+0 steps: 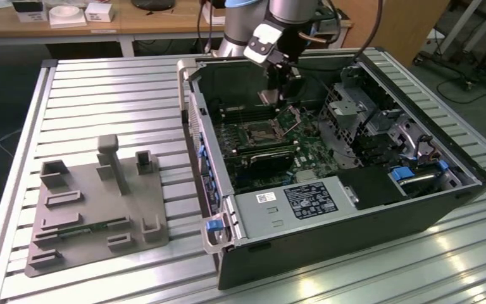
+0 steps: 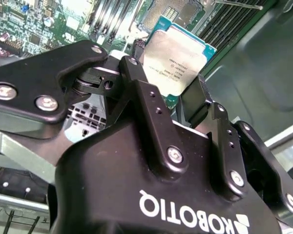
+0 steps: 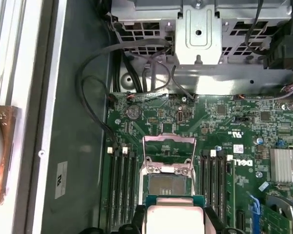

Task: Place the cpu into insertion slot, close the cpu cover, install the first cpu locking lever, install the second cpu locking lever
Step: 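Place the cpu into insertion slot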

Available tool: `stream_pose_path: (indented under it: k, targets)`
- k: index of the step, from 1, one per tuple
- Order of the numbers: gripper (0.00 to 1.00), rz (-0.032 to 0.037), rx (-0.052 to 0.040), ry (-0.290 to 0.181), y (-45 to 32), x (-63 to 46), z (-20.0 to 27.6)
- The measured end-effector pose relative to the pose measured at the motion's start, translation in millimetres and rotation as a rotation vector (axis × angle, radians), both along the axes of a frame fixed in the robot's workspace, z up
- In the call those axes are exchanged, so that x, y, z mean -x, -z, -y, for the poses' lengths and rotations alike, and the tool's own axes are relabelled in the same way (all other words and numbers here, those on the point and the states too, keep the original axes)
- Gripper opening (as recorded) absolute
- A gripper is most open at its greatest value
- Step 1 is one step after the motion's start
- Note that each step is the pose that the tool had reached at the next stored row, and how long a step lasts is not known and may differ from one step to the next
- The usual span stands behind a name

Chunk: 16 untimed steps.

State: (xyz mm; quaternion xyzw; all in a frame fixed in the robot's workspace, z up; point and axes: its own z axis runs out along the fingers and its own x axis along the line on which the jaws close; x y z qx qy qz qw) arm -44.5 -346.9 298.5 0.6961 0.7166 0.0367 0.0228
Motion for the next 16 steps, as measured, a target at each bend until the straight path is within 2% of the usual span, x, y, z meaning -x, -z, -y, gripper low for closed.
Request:
stream_pose_path:
  k: [3,4,9,12,16]
  targets:
    - [0.54,-0.0015,0.0000,0.000,5.4,0.1,0.0]
    - [0.54,-0.0041,0.0000,0.000,6.8,0.1,0.0]
    - [0.54,-0.0248,0.0001,0.000,12.8,0.1,0.0]
    - [0.54,-0.0291,-0.0001,0.000,18.5,0.1,0.0]
    - [0.54,-0.0310,0.0000,0.000,25.6,0.1,-0.2]
